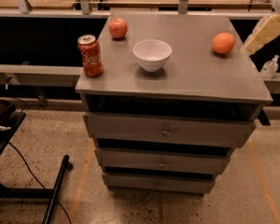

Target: Place orange into white bowl

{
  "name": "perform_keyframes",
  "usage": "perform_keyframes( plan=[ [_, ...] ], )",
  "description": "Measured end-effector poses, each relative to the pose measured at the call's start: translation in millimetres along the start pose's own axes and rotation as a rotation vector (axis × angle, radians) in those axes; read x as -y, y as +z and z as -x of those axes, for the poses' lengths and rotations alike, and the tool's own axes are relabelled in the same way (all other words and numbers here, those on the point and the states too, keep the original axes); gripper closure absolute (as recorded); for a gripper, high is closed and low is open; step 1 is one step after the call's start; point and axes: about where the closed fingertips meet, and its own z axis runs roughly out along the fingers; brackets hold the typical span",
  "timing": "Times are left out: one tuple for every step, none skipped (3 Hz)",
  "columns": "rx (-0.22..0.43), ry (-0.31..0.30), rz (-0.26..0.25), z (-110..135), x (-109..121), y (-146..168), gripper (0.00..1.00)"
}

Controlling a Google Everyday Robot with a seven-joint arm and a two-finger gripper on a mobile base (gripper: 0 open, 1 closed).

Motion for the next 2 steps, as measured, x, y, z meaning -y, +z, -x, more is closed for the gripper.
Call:
perform_keyframes(
  plan=[
    [0.148, 0.106, -0.041, -1.8, 43.7, 37.6, 0.0],
    [0.236, 0.231, -0.104, -10.9, 77.7, 61.9, 0.0]
  ],
)
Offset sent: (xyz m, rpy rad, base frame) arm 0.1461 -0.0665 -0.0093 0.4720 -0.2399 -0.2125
